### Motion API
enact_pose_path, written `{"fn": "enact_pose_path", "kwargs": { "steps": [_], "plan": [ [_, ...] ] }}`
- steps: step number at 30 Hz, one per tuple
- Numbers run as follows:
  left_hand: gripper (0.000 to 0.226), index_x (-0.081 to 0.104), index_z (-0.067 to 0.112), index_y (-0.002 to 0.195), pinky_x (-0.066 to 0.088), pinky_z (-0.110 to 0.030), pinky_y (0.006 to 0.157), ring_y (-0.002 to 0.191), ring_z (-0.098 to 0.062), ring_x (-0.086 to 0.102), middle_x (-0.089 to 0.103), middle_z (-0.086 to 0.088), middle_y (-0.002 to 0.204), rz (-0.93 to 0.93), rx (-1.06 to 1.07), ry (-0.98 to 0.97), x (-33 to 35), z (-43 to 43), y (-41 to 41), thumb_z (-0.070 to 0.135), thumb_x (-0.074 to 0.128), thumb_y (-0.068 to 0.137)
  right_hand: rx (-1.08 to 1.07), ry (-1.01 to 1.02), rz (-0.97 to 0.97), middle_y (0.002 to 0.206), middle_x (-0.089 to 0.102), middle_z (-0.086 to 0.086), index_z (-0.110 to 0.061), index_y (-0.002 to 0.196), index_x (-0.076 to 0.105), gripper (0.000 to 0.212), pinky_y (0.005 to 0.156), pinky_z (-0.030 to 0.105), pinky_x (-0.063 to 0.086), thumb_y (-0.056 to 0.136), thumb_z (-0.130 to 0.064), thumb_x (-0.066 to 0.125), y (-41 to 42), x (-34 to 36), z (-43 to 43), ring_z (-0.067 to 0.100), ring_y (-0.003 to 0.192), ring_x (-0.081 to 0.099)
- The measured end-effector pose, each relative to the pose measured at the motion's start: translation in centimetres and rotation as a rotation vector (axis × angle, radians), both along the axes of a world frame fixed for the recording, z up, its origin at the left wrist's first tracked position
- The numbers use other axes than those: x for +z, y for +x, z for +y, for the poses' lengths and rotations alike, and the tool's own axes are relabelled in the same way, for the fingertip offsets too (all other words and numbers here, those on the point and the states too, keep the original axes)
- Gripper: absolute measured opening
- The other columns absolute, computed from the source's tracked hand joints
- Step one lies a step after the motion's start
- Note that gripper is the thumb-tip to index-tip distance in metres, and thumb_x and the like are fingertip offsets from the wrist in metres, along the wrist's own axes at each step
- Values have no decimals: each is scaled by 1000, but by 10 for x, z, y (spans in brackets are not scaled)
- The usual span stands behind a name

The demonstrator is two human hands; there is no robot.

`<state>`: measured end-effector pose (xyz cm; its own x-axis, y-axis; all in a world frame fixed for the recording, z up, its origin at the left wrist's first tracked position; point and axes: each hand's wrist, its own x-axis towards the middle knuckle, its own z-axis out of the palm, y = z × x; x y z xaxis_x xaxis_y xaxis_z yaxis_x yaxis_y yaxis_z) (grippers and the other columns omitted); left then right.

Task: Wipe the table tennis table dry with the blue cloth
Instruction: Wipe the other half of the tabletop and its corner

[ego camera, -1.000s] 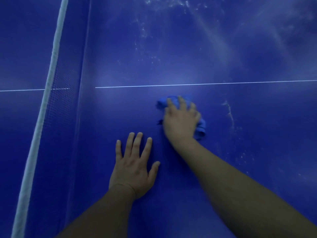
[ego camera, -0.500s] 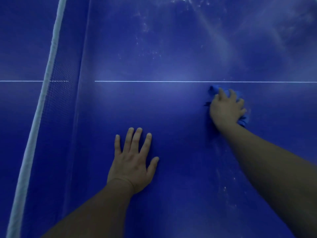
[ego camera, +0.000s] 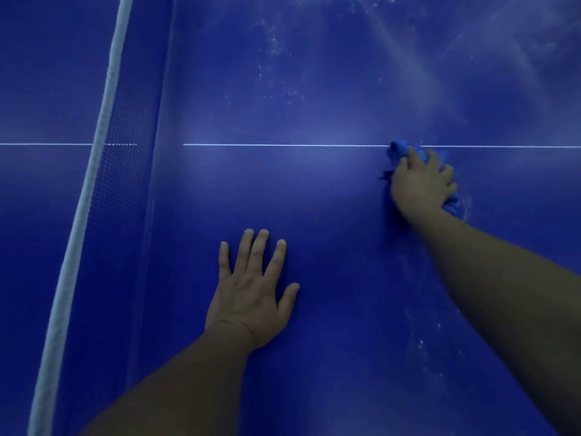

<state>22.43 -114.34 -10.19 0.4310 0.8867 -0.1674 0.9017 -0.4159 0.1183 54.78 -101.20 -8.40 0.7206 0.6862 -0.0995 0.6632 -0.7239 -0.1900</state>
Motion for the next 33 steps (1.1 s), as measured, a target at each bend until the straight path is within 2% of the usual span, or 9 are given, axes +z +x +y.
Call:
{"fn": "enact_pose_path", "kwargs": {
  "steps": [3, 8, 10, 15, 18, 22, 28, 30, 33],
  "plan": [
    [74, 22, 22, 158, 5, -62, 119, 154, -30, 7, 18, -10, 164, 5, 5, -7, 0, -1, -1, 66, 18, 98, -7, 15, -12, 162, 27, -5, -42, 147, 42, 44, 112, 56, 22, 104, -45, 32, -55, -1, -7, 37, 142, 25],
    [75, 24, 21, 158, 13, -64, 119, 154, -30, 10, 21, -11, 164, 17, 8, -16, 0, 0, 0, 65, 19, 97, 611, -15, 7, 165, 21, -5, -42, 150, 35, 44, 113, 55, 17, 106, -42, 33, -169, -1, -11, 35, 147, 17],
    [75, 24, 22, 158, 10, -63, 119, 154, -30, 8, 20, -10, 164, 17, 7, -18, 1, 0, 0, 66, 19, 97, 629, 2, -7, 163, 25, -6, -44, 148, 38, 44, 112, 54, 19, 105, -43, 34, -152, -1, -2, 34, 145, 21],
    [74, 20, 24, 159, 1, -60, 120, 154, -28, 1, 14, -9, 165, -8, 2, -32, 4, 1, 0, 66, 19, 97, 297, 23, -112, 160, 32, -7, -43, 142, 48, 41, 113, 55, 24, 102, -43, 35, -5, -6, 6, 36, 141, 30],
    [76, 12, 25, 160, -4, -60, 120, 154, -27, -7, 7, -8, 167, -6, 8, -47, 5, 1, -1, 67, 15, 97, 351, 4, -90, 160, 32, -5, -41, 143, 47, 45, 114, 56, 24, 101, -47, 32, 45, -5, -11, 37, 142, 28],
    [76, 18, 23, 159, 5, -63, 120, 154, -29, -1, 12, -9, 165, -2, 10, -42, 4, 1, -1, 66, 18, 97, 901, 120, -143, 145, 55, 6, -38, 134, 54, 38, 95, 57, 43, 97, -40, 43, 7, -8, -67, 48, 118, 52],
    [75, 26, 21, 157, 9, -63, 118, 154, -32, 8, 19, -11, 163, 5, 0, -42, 3, 2, 1, 65, 25, 96, 1591, 91, -23, 152, 48, -6, -40, 137, 56, 36, 107, 52, 31, 102, -43, 47, -21, -1, -178, 35, 135, 44],
    [75, 26, 21, 157, 9, -63, 119, 154, -31, 7, 19, -11, 164, 2, 4, -52, 4, 1, 1, 65, 25, 96, 1466, 173, -93, 145, 56, 2, -37, 133, 56, 32, 100, 53, 41, 103, -43, 46, 7, -8, -127, 40, 123, 55],
    [77, 16, 24, 159, 1, -62, 121, 154, -28, -4, 10, -9, 166, -4, 9, -70, 8, 1, 2, 67, 18, 95, 955, 210, -215, 141, 59, 8, -33, 132, 61, 41, 92, 56, 46, 99, -47, 41, 44, -11, -32, 47, 112, 57]
  ]
}}
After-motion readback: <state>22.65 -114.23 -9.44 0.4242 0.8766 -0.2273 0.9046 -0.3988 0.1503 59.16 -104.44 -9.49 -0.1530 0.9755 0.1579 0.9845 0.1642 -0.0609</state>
